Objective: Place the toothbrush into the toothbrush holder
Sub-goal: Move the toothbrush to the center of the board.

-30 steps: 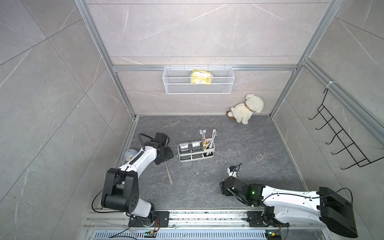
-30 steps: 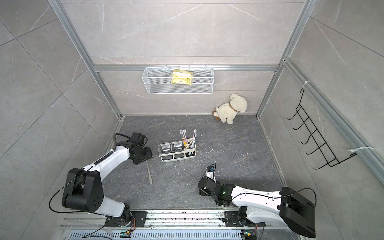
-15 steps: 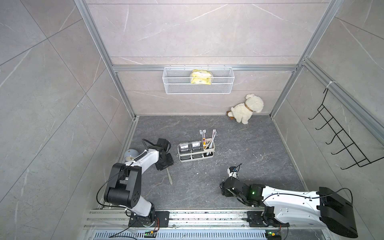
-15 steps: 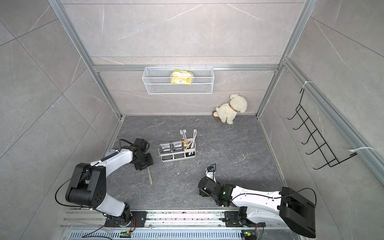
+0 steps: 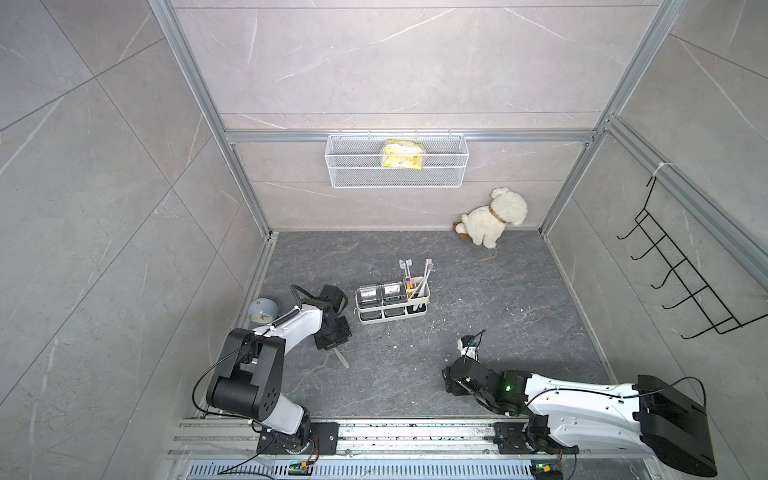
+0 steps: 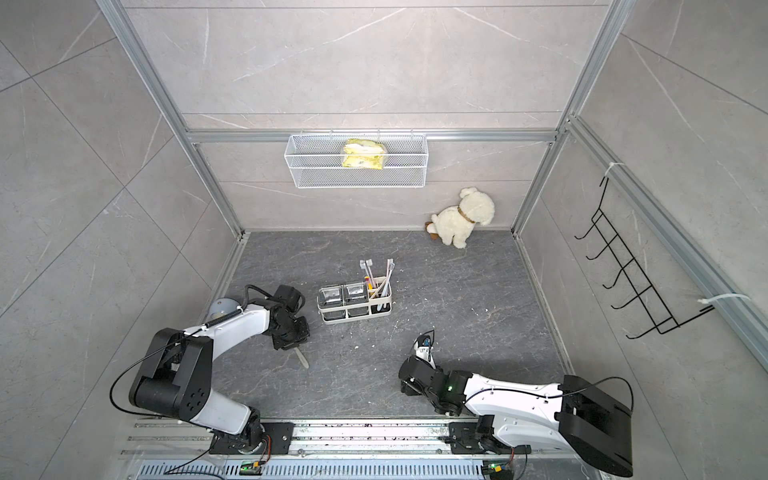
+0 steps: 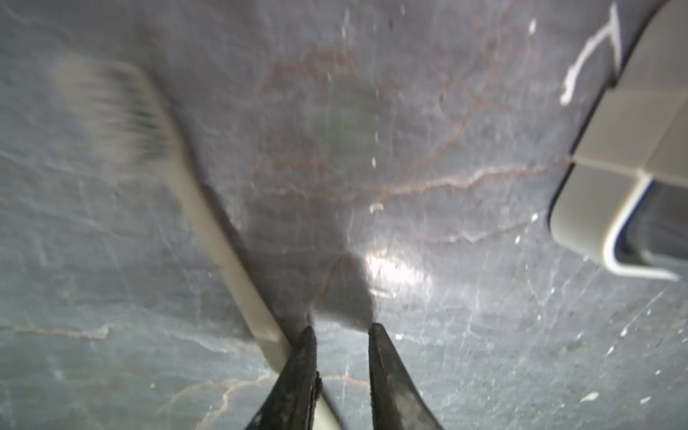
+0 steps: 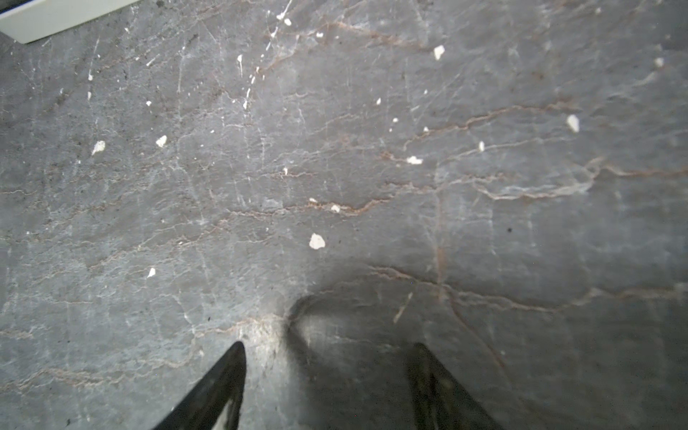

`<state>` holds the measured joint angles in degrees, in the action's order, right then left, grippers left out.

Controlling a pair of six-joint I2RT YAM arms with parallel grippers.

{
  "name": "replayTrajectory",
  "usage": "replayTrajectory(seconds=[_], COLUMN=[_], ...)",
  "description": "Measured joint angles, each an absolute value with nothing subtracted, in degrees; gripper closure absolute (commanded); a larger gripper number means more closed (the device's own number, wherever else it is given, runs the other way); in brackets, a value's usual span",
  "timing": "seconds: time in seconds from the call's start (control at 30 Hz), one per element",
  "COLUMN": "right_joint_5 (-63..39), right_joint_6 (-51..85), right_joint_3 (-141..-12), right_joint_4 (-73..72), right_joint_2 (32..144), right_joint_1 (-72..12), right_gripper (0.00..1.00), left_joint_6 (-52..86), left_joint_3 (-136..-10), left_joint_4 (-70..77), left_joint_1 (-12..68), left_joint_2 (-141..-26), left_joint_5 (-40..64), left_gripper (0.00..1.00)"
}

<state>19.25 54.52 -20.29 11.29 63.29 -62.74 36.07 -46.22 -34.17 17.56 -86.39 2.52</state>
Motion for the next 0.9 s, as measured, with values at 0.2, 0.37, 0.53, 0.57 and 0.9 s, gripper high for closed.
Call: replayTrajectory(seconds=[0.2, 0.37, 0.53, 0.57, 0.9], right_joint_5=[19.25, 19.25, 19.25, 19.25, 19.31], right_joint_6=[54.70, 54.87, 54.87, 54.89, 55.51], right_joint_3=[-20.23, -20.23, -20.10, -20.03, -19.20], right_joint_4=[11.27, 11.27, 11.22, 11.20, 9.96], right_joint_2=[63.24, 63.24, 63.11, 63.00, 62.39], right_joint_1=[-62.74, -62.74, -62.74, -62.74, -62.74], right_gripper=[0.30, 0.30, 0.30, 0.30, 0.30], left_joint_6=[36.67, 38.06, 39.75, 40.07, 43.55], left_joint_3=[-46.22, -46.22, -45.98, -45.54, -36.29], left_joint_4=[-35.97, -37.93, -40.51, -40.36, -34.30], left_joint_1=[18.35, 18.35, 18.22, 18.22, 18.02], left_joint_2=[-81.10, -76.36, -72.05, -71.57, -74.22], left_joint_5=[1.17, -1.17, -3.53, -3.46, 0.99], left_gripper=[0.52, 0.34, 0.25, 0.24, 0.23])
